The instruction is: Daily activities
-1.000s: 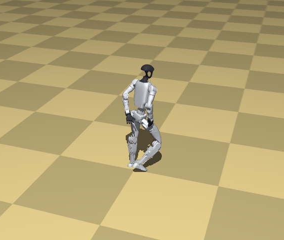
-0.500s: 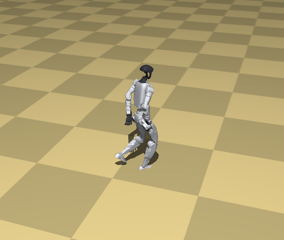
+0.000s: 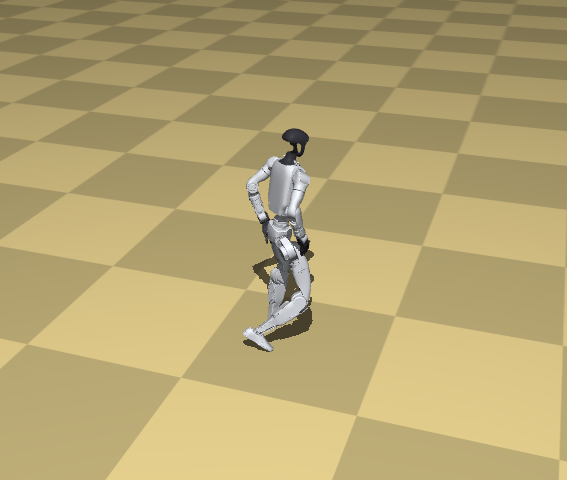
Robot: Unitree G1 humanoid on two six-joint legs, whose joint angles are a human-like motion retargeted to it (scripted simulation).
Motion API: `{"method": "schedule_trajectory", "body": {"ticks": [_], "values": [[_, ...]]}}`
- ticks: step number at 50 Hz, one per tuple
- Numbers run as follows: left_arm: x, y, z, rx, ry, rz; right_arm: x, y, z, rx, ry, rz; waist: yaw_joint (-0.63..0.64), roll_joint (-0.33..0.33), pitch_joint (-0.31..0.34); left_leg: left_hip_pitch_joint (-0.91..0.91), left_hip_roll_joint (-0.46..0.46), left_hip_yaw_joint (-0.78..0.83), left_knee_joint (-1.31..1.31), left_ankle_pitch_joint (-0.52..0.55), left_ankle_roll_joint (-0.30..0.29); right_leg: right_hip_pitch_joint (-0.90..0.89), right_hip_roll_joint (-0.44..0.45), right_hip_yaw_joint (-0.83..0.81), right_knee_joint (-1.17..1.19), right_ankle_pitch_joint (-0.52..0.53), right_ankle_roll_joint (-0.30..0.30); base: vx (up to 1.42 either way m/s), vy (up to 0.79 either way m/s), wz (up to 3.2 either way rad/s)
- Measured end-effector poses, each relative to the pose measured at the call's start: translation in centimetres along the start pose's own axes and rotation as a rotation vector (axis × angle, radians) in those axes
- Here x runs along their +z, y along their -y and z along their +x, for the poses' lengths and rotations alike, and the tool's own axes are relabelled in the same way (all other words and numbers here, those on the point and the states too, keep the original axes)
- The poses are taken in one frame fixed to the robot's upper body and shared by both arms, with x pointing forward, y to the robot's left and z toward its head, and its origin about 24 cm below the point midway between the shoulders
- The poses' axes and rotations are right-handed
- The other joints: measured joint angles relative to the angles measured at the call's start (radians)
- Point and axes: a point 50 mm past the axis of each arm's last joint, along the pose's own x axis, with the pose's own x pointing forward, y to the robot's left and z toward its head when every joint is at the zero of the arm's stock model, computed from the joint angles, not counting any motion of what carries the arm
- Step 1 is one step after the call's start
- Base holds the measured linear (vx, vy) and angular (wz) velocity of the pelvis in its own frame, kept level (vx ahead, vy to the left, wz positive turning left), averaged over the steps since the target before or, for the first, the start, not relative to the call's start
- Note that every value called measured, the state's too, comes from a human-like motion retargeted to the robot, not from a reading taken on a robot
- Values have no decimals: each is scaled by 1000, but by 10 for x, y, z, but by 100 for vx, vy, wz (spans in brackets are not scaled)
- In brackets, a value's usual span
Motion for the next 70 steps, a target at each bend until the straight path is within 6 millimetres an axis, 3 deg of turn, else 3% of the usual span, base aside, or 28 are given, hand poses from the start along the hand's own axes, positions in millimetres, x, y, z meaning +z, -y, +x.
{"method": "schedule_trajectory", "body": {"ticks": [2,5,8,10,15,17,20,23,27,30,33,35,37,39,43,46,48,50,52,55,57,60,62,65,70], "values": [[3,-30,-12,226,22,-3,4,8,0,-69,29,41,-29,-27,12,86,-72,-43,-114,33,16,-89,-43,27,94,-39,-36,47,24,92],[13,-75,-34,590,82,-29,5,16,-1,-176,54,85,-67,-38,28,199,-128,-129,-233,70,28,-202,-28,51,119,-100,-76,51,18,109],[43,-117,-59,919,229,-39,5,21,-1,-235,61,86,-94,-19,48,284,-129,-219,-284,73,27,-305,56,71,42,-114,-82,57,14,120],[74,-140,-80,1095,370,-17,11,25,1,-239,73,53,-106,26,60,343,-78,-268,-338,83,17,-359,156,64,-67,-77,-64,63,12,116],[143,-147,-115,1223,697,130,20,35,-10,-208,109,-40,-137,96,44,410,30,-282,-336,124,-37,-445,312,111,-390,110,64,70,7,130],[160,-141,-122,1208,795,165,27,39,-17,-202,145,-67,-145,119,31,415,73,-306,-277,129,-64,-447,366,160,-503,227,117,76,-4,109],[170,-133,-123,1172,877,152,38,42,-24,-204,206,-81,-153,119,23,415,104,-340,-100,135,-97,-440,421,260,-506,371,181,79,-15,95],[154,-128,-112,1145,835,54,46,42,-27,-207,248,-80,-138,112,20,364,132,-312,222,144,-116,-405,467,304,-390,381,158,76,-22,62],[111,-128,-88,1130,639,-98,73,50,-24,-235,333,-139,-121,157,52,157,326,-213,858,48,-71,-331,506,188,-193,38,8,74,-24,94],[91,-134,-71,1106,506,-147,104,60,-15,-296,412,-198,-89,185,57,-48,438,-154,1043,-33,16,-242,517,121,-255,-38,-26,79,-24,117],[78,-133,-71,1078,428,-120,120,57,-7,-351,468,-144,-31,172,32,-188,401,-66,880,-69,30,-145,505,113,-395,89,29,82,-17,99],[70,-130,-76,1083,406,-111,120,55,-5,-375,475,-105,-20,153,7,-218,319,0,631,-35,-2,-110,468,106,-427,226,82,81,-13,105],[66,-128,-84,1121,403,-100,115,56,-5,-394,464,-102,-57,114,-21,-180,185,50,327,64,-33,-132,392,111,-354,260,118,76,-13,130],[67,-128,-94,1180,414,-76,106,58,-6,-415,437,-105,-104,84,-37,-121,78,60,132,124,-34,-180,316,118,-224,191,115,71,-16,113],[87,-139,-118,1333,496,25,73,60,-9,-454,324,-84,-188,72,-35,-52,22,-6,146,2,20,-310,224,151,-49,-10,57,73,-19,110],[117,-149,-135,1395,618,120,56,57,-6,-439,265,-54,-228,104,-18,-15,75,-82,206,-7,3,-345,269,175,-204,-8,47,80,-23,132],[130,-147,-137,1358,679,146,51,54,-8,-428,254,-20,-224,145,-21,-80,157,-117,402,28,-40,-336,345,189,-336,68,60,69,-30,110],[133,-143,-131,1303,701,143,53,53,-9,-422,271,-7,-212,156,-25,-143,212,-125,618,56,-41,-327,380,206,-347,97,63,64,-33,108],[131,-141,-124,1243,677,133,67,57,-11,-427,329,-27,-179,167,-25,-228,281,-126,868,45,-11,-294,404,188,-308,46,33,64,-35,95],[115,-139,-106,1174,567,102,103,67,-10,-458,450,-107,-114,182,-18,-365,367,-143,1147,4,40,-234,444,152,-244,-117,-39,66,-36,63],[103,-141,-91,1132,485,76,142,75,-8,-495,568,-165,-69,186,-2,-443,363,-153,1180,-6,44,-168,467,137,-264,-154,-56,71,-33,35],[82,-135,-77,1065,398,27,195,72,-11,-504,750,-207,2,168,-5,-500,305,-113,1044,-16,35,-75,468,140,-323,-138,-33,77,-26,3],[72,-130,-77,1044,382,-14,220,66,-17,-489,850,-224,45,147,-21,-508,254,-80,867,-4,16,-21,448,130,-362,-79,3,81,-20,-12],[63,-123,-81,1055,396,-106,243,56,-26,-471,952,-268,79,102,-54,-484,154,-38,543,68,-17,39,395,110,-393,97,84,80,-17,3],[56,-117,-84,1134,466,-313,240,54,-32,-480,963,-298,62,3,-81,-336,-64,-42,95,299,-45,20,285,133,-201,386,194,74,-16,20]]}}
